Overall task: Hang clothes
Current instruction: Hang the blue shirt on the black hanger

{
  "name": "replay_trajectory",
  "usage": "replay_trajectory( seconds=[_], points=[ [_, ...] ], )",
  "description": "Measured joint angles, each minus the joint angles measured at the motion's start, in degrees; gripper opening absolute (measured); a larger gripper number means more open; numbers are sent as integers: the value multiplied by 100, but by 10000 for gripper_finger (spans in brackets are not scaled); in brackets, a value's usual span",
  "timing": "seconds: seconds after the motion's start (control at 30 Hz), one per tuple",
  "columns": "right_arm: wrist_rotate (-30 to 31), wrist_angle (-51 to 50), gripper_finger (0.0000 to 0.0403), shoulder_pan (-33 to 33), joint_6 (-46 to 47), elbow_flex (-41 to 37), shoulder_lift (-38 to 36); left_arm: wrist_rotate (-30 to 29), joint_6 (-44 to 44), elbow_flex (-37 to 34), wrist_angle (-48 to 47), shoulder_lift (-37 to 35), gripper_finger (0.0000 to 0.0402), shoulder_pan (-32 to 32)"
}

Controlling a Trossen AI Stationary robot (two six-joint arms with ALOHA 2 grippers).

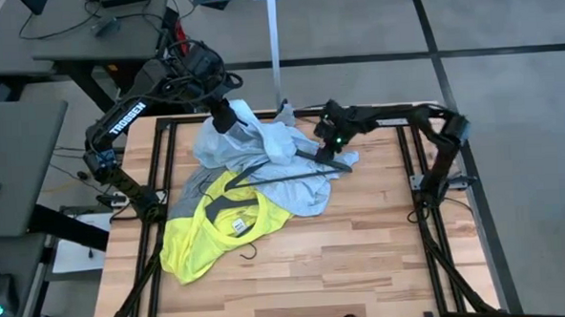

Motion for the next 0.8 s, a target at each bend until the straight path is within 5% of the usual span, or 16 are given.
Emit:
replay_trajectory(
  seconds=[0.3, 0.5, 0.8],
  points=[
    [-1911, 848, 210, 427, 215, 2, 359, 10, 68, 0, -50, 0, 0, 0],
    [-2193, 1286, 198, 583, 282, 2, 359, 12, 62, 0, -43, 0, 0, 0],
    [-2100, 574, 39, 168, 70, 2, 107, 23, 52, 0, -70, 0, 0, -84]
  ],
)
